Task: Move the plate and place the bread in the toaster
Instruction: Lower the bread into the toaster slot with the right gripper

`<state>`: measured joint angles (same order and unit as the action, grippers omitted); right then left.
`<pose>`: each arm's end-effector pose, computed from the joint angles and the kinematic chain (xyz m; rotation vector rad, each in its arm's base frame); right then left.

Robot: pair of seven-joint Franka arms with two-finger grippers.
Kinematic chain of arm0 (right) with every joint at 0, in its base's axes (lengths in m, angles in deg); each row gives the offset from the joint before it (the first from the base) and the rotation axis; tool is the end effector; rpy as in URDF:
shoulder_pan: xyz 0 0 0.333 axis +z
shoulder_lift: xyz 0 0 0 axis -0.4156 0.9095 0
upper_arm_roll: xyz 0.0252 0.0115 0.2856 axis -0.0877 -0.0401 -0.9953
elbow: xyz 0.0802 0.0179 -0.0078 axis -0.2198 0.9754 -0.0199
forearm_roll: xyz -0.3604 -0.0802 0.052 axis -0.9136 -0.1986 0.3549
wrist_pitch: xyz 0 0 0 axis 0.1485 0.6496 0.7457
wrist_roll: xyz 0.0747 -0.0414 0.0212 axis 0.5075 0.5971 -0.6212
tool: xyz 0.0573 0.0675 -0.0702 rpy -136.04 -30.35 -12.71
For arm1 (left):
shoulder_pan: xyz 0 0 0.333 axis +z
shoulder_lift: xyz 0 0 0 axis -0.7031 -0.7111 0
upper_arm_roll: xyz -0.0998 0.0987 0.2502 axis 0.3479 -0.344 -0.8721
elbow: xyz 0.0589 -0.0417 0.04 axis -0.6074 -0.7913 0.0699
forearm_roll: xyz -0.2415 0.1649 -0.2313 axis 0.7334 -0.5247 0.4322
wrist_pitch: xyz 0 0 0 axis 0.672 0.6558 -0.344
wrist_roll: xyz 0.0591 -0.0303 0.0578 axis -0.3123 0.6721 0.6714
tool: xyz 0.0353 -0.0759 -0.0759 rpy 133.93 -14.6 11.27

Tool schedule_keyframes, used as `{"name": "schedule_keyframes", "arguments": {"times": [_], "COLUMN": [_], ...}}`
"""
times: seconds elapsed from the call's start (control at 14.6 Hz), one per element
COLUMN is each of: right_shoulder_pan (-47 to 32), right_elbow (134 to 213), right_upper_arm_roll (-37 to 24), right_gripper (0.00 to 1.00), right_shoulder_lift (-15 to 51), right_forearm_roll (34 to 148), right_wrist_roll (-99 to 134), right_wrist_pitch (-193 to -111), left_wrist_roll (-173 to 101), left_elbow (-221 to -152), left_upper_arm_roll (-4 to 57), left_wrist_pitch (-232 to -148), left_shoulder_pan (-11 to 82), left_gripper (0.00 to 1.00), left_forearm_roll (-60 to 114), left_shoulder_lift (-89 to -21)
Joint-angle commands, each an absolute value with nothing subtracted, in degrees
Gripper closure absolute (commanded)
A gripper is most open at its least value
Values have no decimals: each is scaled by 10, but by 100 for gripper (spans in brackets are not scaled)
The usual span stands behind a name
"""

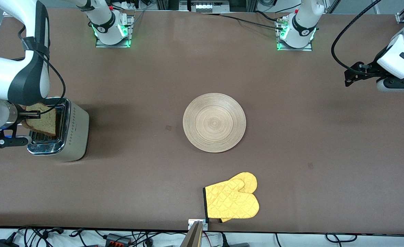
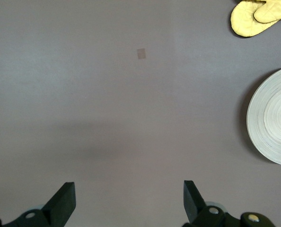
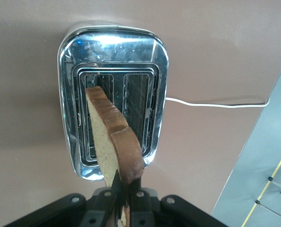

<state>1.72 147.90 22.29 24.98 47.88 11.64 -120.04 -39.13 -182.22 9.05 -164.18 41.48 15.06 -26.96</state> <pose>0.6258 -0.0251 0.4447 2.7457 0.1039 -0.4534 0.5214 -0.0313 0.5687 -3.0873 0.0221 0.0521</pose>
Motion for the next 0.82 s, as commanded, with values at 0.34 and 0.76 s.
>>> {"name": "schedule_keyframes", "arguments": {"times": [0.34,0.76], "right_shoulder_pan": [15,12], "right_elbow": [1504,1505], "right_upper_arm_roll": [221,221], "right_gripper": [100,100], "right_shoulder_lift": [242,250], "right_forearm_roll": [482,487], "right_wrist_roll": [112,112], "right_wrist_pitch": [-1213,-1241], "left_wrist_roll": [-391,-391], "left_elbow": [-1815,-1815], "left_upper_arm_roll": [88,89], "left_wrist_pitch": [-1631,-1627], "left_shoulder_pan": [412,411], "left_gripper": [0,0], "left_forearm_roll": [160,160], "left_shoulder_lift": [-268,-268]}}
